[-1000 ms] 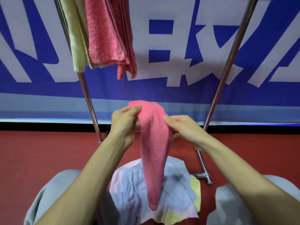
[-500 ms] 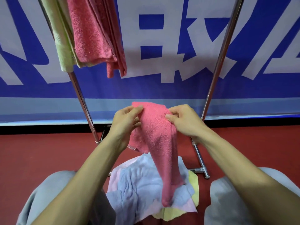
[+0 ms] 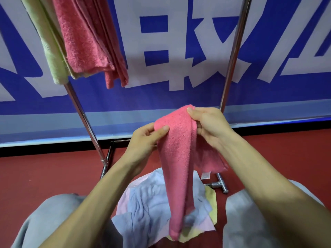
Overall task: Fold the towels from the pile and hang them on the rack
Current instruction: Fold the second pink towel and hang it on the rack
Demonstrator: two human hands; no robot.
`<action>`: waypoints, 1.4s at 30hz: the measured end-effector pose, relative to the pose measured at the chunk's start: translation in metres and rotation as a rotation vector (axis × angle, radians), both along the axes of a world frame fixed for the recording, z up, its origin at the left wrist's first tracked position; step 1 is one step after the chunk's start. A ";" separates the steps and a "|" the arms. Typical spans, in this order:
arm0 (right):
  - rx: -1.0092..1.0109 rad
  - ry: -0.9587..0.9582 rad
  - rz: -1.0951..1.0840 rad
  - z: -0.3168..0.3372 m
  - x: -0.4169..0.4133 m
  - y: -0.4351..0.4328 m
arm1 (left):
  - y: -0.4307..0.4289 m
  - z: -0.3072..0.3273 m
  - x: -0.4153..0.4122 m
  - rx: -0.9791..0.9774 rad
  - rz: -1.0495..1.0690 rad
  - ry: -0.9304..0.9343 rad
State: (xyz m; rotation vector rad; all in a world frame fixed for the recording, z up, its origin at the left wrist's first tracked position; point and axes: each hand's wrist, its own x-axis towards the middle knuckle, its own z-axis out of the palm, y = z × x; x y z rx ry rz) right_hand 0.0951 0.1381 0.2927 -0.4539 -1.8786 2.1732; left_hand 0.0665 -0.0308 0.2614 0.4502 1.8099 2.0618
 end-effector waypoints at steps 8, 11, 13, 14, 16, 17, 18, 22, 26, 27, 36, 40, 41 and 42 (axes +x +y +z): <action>-0.046 -0.134 0.087 -0.015 -0.006 -0.011 | -0.005 0.007 -0.002 0.088 0.138 0.051; -0.008 -0.266 0.276 -0.020 -0.008 -0.016 | -0.008 0.010 -0.006 0.111 0.221 0.050; -0.012 -0.316 0.373 -0.022 -0.006 -0.020 | -0.011 0.011 -0.009 0.112 0.284 0.033; 0.003 -0.312 0.385 -0.024 -0.005 -0.022 | -0.013 0.010 -0.011 0.112 0.315 0.010; 0.102 -0.243 0.340 -0.027 -0.004 -0.028 | -0.017 0.010 -0.015 0.107 0.365 -0.036; 0.194 -0.198 0.296 -0.029 -0.004 -0.030 | -0.019 0.009 -0.017 0.096 0.386 -0.048; 0.309 -0.153 0.251 -0.031 -0.003 -0.031 | -0.021 0.009 -0.019 0.082 0.402 -0.056; 0.656 -0.021 0.132 -0.033 -0.001 -0.036 | -0.024 0.007 -0.023 0.024 0.420 -0.061; 0.898 0.005 0.057 -0.029 0.000 -0.038 | -0.022 0.006 -0.021 0.010 0.371 -0.096; 0.926 0.015 0.038 -0.028 0.000 -0.036 | -0.022 0.007 -0.020 0.015 0.360 -0.101; 0.810 0.018 0.043 -0.024 -0.006 -0.021 | -0.016 0.002 -0.022 -0.059 0.282 -0.113; 0.415 0.002 0.044 -0.016 -0.004 -0.019 | -0.009 -0.004 -0.017 -0.102 0.122 -0.164; 0.351 -0.001 0.042 -0.013 -0.003 -0.018 | -0.008 -0.005 -0.015 -0.110 0.081 -0.166; 0.294 -0.005 0.040 -0.010 -0.002 -0.018 | -0.007 -0.006 -0.013 -0.116 0.048 -0.154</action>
